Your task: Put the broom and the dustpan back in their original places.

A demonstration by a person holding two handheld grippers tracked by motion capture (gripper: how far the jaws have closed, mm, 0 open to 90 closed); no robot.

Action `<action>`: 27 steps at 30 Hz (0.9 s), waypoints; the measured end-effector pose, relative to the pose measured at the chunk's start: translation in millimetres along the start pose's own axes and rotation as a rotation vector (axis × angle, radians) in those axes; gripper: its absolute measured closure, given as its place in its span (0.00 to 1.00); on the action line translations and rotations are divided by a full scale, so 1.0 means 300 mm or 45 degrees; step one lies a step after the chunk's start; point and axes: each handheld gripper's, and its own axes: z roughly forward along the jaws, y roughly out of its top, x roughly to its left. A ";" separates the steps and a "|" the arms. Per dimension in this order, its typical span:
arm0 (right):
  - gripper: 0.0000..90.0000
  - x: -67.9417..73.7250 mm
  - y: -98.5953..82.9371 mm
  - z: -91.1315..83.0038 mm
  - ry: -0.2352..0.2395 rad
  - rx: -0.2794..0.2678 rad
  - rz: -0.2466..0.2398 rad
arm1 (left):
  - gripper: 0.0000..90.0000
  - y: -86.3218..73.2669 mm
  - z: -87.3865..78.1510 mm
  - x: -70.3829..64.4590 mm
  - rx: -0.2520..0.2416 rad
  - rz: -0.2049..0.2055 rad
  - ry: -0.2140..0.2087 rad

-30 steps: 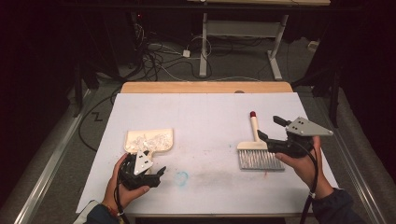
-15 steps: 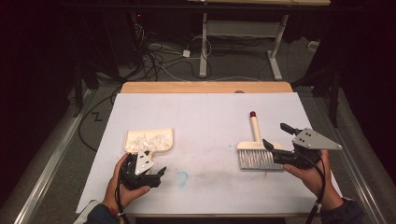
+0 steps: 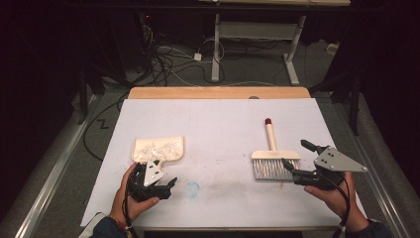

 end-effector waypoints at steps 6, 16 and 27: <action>0.22 -0.004 -0.034 -0.018 -0.013 0.006 0.006 | 0.21 0.000 0.000 0.001 -0.003 0.008 0.003; 0.18 -0.003 -0.111 -0.026 -0.023 0.074 0.015 | 0.20 0.001 0.016 -0.002 0.011 0.039 0.016; 0.18 0.028 -0.158 -0.004 -0.021 0.129 0.032 | 0.20 -0.003 0.016 -0.010 0.017 0.054 0.012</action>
